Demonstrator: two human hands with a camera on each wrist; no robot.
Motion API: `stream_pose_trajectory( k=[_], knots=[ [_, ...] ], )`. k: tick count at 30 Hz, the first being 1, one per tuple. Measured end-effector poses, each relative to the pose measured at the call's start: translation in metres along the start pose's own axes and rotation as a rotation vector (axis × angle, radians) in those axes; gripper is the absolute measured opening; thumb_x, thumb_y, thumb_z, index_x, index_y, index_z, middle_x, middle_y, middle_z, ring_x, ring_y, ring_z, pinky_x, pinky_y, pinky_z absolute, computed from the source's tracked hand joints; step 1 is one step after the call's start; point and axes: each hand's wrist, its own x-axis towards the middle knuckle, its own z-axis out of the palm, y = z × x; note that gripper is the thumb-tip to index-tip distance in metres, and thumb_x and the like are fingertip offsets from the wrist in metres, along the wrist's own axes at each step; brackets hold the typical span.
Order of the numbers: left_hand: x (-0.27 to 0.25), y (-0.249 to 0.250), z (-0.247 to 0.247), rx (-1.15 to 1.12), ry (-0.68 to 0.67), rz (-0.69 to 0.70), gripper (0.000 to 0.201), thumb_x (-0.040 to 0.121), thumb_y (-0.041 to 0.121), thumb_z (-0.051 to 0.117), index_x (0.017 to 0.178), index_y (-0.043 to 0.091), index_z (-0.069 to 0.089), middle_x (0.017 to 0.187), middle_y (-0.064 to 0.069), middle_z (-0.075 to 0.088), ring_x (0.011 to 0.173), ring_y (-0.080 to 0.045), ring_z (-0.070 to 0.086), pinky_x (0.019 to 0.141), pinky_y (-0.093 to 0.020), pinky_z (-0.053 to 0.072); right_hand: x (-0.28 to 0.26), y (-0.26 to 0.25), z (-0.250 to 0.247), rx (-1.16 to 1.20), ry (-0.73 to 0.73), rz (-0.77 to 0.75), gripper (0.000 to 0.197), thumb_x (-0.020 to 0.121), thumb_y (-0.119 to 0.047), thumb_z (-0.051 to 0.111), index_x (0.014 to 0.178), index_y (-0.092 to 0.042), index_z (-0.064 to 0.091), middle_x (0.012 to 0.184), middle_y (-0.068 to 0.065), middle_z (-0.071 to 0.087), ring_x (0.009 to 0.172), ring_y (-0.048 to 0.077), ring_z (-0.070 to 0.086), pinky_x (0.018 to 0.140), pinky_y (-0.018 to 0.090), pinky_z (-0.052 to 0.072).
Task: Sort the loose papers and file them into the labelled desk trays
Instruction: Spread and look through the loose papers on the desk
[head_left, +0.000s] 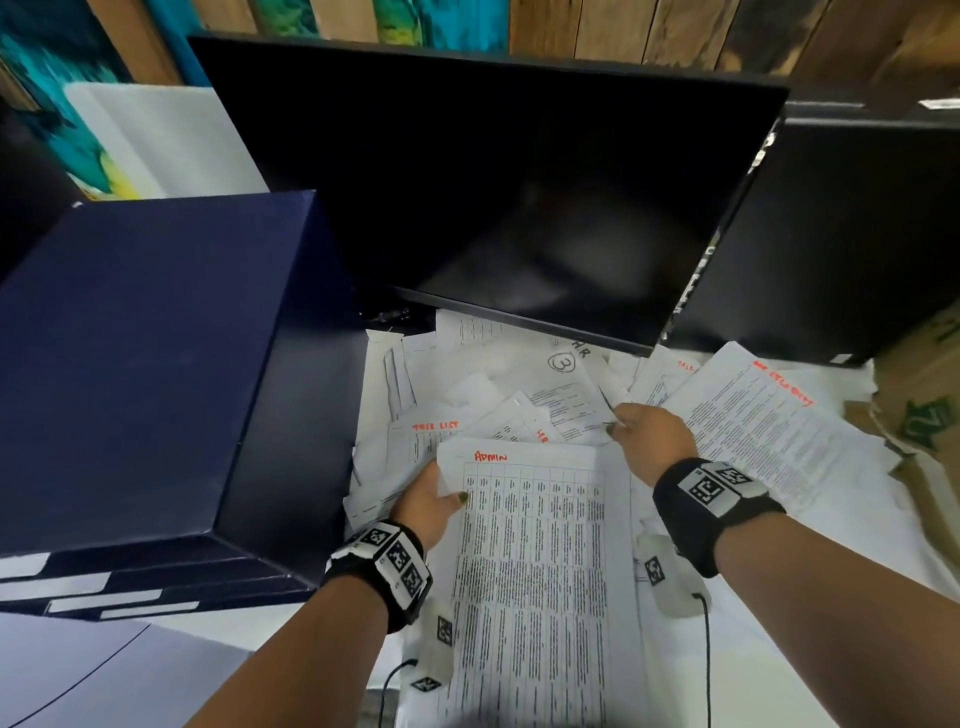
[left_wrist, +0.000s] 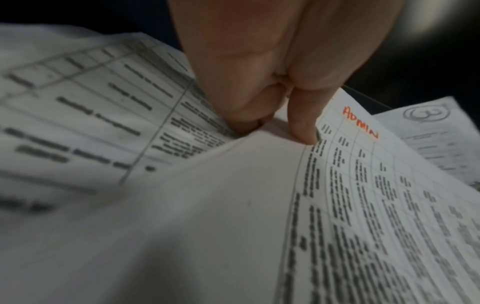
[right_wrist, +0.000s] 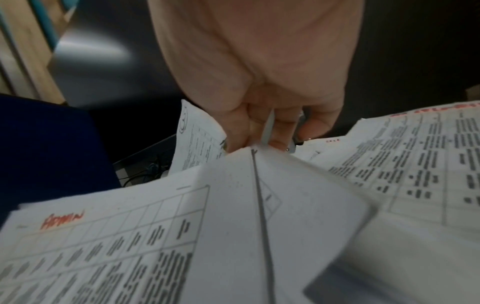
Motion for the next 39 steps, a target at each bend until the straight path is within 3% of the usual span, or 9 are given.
stream_pose_trajectory(
  k=[7, 10, 17, 21, 24, 27, 31, 35, 39],
  knots=[
    [0.005, 0.006, -0.002, -0.064, -0.011, -0.005, 0.057, 0.09, 0.006, 0.058, 0.141, 0.021, 0.038, 0.133, 0.001, 0.055, 0.126, -0.018, 0.046, 0.105, -0.033, 0.034, -0.015, -0.032, -0.03, -0.019, 0.234, -0.133, 0.028, 0.097, -0.013, 0.042, 0.111, -0.023, 0.064, 0.099, 0.001, 0.068, 0.092, 0.025, 0.06, 0.102, 0.036, 0.031],
    [0.008, 0.003, -0.001, -0.055, -0.019, -0.006, 0.06, 0.088, 0.007, 0.059, 0.141, 0.024, 0.037, 0.134, 0.001, 0.055, 0.129, -0.02, 0.044, 0.11, -0.043, 0.034, -0.016, -0.044, -0.052, 0.015, 0.297, -0.155, 0.024, 0.096, -0.014, 0.043, 0.104, -0.022, 0.064, 0.09, 0.004, 0.066, 0.085, 0.027, 0.058, 0.096, 0.041, 0.042],
    [0.014, 0.0, 0.001, 0.006, -0.003, -0.01, 0.046, 0.092, 0.012, 0.056, 0.135, 0.023, 0.047, 0.13, 0.002, 0.058, 0.125, -0.02, 0.048, 0.107, -0.038, 0.038, -0.032, -0.073, -0.13, 0.198, 0.604, -0.221, 0.026, 0.098, -0.007, 0.034, 0.102, -0.019, 0.056, 0.079, -0.002, 0.048, 0.094, 0.025, 0.043, 0.09, 0.047, 0.042],
    [0.019, 0.002, -0.002, 0.002, -0.034, 0.011, 0.047, 0.091, 0.006, 0.056, 0.135, 0.018, 0.047, 0.131, 0.0, 0.058, 0.126, -0.021, 0.05, 0.104, -0.032, 0.038, -0.048, -0.084, -0.175, 0.091, 0.689, -0.304, 0.025, 0.097, -0.005, 0.033, 0.108, -0.016, 0.053, 0.092, 0.006, 0.043, 0.1, 0.029, 0.036, 0.094, 0.047, 0.032],
    [0.02, 0.002, -0.004, -0.001, -0.039, 0.002, 0.051, 0.09, 0.003, 0.055, 0.139, 0.014, 0.044, 0.131, -0.004, 0.057, 0.125, -0.022, 0.049, 0.104, -0.03, 0.037, -0.047, -0.078, -0.192, 0.078, 0.588, -0.3, 0.025, 0.099, -0.012, 0.034, 0.113, -0.022, 0.051, 0.099, 0.009, 0.046, 0.112, 0.039, 0.037, 0.091, 0.044, 0.032],
    [0.02, -0.001, -0.006, -0.029, -0.05, 0.028, 0.051, 0.089, 0.007, 0.059, 0.136, 0.019, 0.046, 0.126, -0.003, 0.061, 0.12, -0.022, 0.053, 0.105, -0.034, 0.041, -0.042, -0.068, -0.181, 0.064, 0.339, -0.299, 0.02, 0.099, -0.02, 0.035, 0.103, -0.031, 0.051, 0.101, 0.011, 0.055, 0.106, 0.041, 0.046, 0.092, 0.053, 0.042],
    [0.011, 0.004, -0.006, -0.157, -0.072, 0.081, 0.041, 0.089, -0.002, 0.056, 0.127, 0.01, 0.05, 0.114, -0.003, 0.061, 0.108, -0.017, 0.056, 0.077, -0.007, 0.044, -0.026, -0.054, -0.121, -0.147, 0.069, -0.325, 0.023, 0.097, -0.009, 0.036, 0.104, -0.024, 0.052, 0.1, 0.007, 0.063, 0.101, 0.033, 0.055, 0.098, 0.048, 0.037],
    [0.01, 0.002, -0.003, -0.215, -0.014, 0.051, 0.039, 0.093, 0.003, 0.05, 0.131, 0.013, 0.049, 0.123, -0.006, 0.062, 0.114, -0.02, 0.056, 0.099, -0.03, 0.042, -0.022, -0.039, -0.046, -0.148, -0.084, -0.324, 0.041, 0.095, -0.002, 0.032, 0.114, -0.033, 0.052, 0.108, 0.002, 0.063, 0.105, 0.03, 0.052, 0.099, 0.041, 0.032],
    [0.006, 0.003, 0.001, -0.351, 0.003, 0.004, 0.029, 0.097, 0.005, 0.044, 0.122, 0.014, 0.055, 0.122, -0.004, 0.061, 0.112, -0.018, 0.055, 0.093, -0.026, 0.039, -0.028, -0.036, 0.003, -0.165, -0.161, -0.34, 0.052, 0.093, 0.002, 0.033, 0.128, -0.035, 0.044, 0.113, 0.0, 0.063, 0.106, 0.022, 0.054, 0.102, 0.039, 0.029]
  ],
)
